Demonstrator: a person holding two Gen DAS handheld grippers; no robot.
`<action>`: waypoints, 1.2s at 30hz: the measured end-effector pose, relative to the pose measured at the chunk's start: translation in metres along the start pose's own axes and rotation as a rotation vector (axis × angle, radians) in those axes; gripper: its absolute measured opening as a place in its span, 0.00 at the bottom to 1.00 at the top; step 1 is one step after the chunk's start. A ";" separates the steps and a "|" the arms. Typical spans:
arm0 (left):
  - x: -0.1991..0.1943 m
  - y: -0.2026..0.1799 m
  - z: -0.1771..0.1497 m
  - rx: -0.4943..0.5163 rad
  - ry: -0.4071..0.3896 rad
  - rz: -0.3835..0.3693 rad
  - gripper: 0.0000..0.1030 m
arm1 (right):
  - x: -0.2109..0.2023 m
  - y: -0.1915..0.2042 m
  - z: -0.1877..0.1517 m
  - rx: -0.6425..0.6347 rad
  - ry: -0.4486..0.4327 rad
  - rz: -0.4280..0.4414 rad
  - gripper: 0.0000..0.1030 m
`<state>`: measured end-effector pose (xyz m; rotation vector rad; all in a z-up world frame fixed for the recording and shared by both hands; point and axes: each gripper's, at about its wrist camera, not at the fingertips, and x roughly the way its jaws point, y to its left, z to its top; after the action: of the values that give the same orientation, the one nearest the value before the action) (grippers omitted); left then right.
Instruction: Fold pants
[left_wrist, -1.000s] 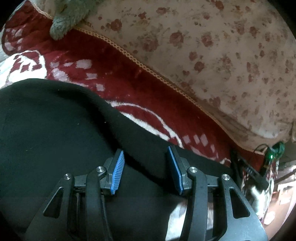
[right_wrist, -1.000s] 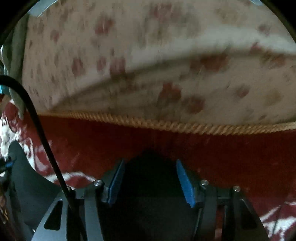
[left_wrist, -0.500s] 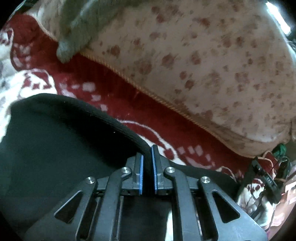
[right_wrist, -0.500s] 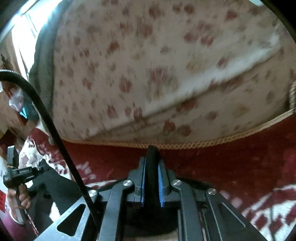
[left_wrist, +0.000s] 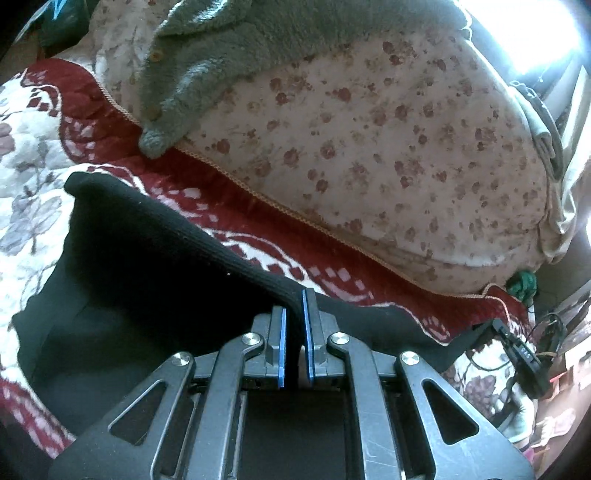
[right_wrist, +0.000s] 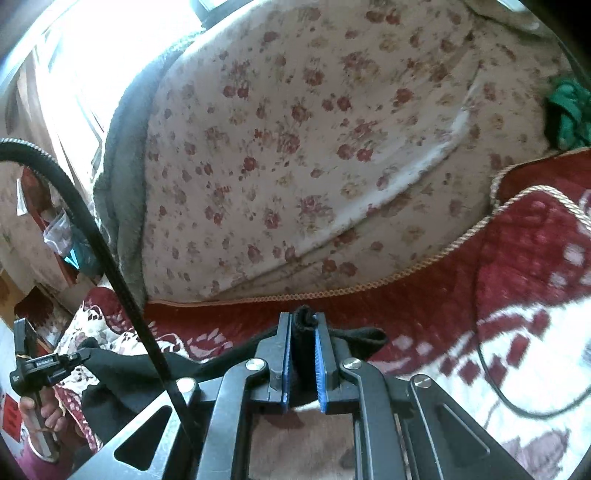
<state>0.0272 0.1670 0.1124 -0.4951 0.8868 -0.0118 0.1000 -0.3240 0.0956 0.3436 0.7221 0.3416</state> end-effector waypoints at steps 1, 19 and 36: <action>-0.003 0.000 -0.003 0.001 -0.001 0.003 0.06 | -0.007 0.000 -0.003 0.005 -0.008 0.001 0.09; -0.045 -0.011 -0.045 0.088 -0.075 0.081 0.06 | -0.059 0.000 -0.027 0.028 -0.052 0.001 0.09; -0.057 0.003 -0.060 0.075 -0.075 0.070 0.06 | -0.085 0.000 -0.054 0.055 -0.065 0.014 0.09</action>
<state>-0.0546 0.1568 0.1213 -0.3913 0.8266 0.0372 0.0035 -0.3495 0.1070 0.4098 0.6668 0.3228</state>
